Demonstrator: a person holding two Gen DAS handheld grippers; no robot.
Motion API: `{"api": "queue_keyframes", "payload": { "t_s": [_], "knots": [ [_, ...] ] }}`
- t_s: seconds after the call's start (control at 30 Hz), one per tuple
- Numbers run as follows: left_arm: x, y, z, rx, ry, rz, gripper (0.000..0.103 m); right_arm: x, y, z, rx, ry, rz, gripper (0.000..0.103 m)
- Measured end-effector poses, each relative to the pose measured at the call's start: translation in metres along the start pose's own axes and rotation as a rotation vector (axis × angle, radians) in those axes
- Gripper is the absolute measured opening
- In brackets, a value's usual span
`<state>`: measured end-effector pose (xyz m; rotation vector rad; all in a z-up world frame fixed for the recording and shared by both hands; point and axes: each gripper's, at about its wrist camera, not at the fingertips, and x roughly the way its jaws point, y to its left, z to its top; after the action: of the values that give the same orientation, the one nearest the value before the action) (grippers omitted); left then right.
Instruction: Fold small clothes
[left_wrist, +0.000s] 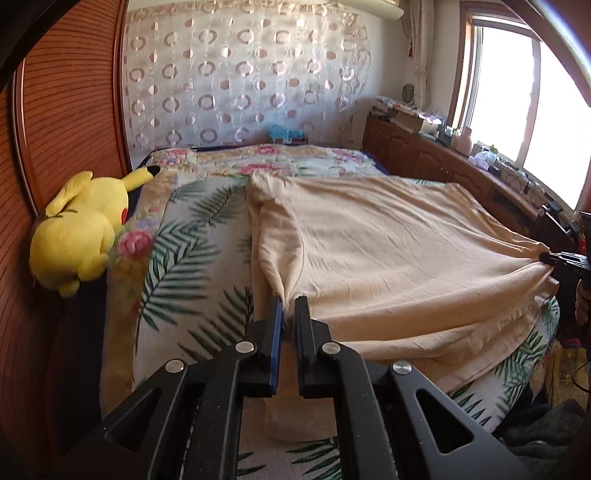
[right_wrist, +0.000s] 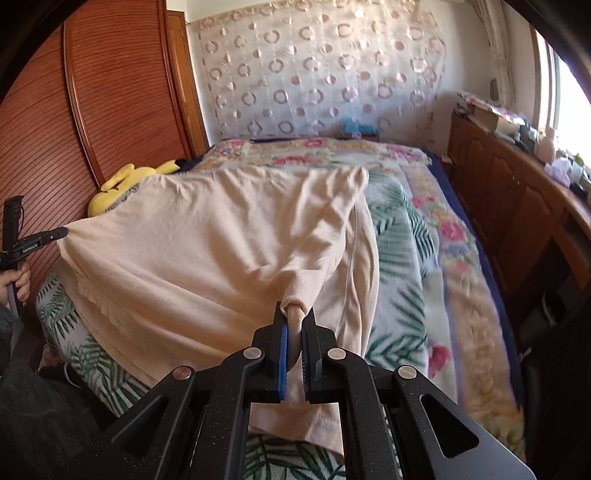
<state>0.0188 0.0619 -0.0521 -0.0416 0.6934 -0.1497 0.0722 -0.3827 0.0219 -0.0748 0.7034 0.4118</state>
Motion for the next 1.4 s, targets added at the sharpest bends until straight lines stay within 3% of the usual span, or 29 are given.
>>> {"api": "queue_keyframes", "payload": {
  "t_s": [0.13, 0.2, 0.3, 0.4, 0.5, 0.73, 0.9, 1.4],
  "knots": [
    [0.006, -0.004, -0.007, 0.025, 0.037, 0.027, 0.012, 0.013, 0.003, 0.002, -0.027, 0.016, -0.043, 0.005],
    [0.004, -0.005, -0.008, 0.033, 0.030, 0.042, 0.017, 0.012, 0.003, 0.007, -0.039, 0.005, -0.070, 0.018],
    [0.000, -0.005, -0.008, 0.018, 0.014, 0.029, 0.041, 0.004, 0.011, 0.015, -0.042, -0.020, -0.102, 0.024],
    [0.000, -0.006, -0.009, 0.023, 0.010, 0.035, 0.046, 0.005, 0.021, 0.019, -0.049, -0.044, -0.107, 0.033],
    [0.005, -0.004, -0.010, 0.006, 0.021, 0.028, 0.074, 0.005, 0.032, 0.004, -0.042, -0.061, -0.091, 0.042],
    [0.015, -0.005, -0.015, 0.004, 0.054, 0.052, 0.074, 0.046, 0.046, -0.006, -0.055, -0.042, -0.059, 0.043],
    [0.017, -0.003, -0.017, 0.010, 0.060, 0.070, 0.074, 0.061, 0.042, 0.005, -0.051, -0.036, -0.053, 0.043],
    [0.023, 0.009, -0.029, -0.054, 0.090, 0.072, 0.074, 0.081, 0.038, 0.017, -0.044, 0.038, -0.045, 0.043]
  ]
}}
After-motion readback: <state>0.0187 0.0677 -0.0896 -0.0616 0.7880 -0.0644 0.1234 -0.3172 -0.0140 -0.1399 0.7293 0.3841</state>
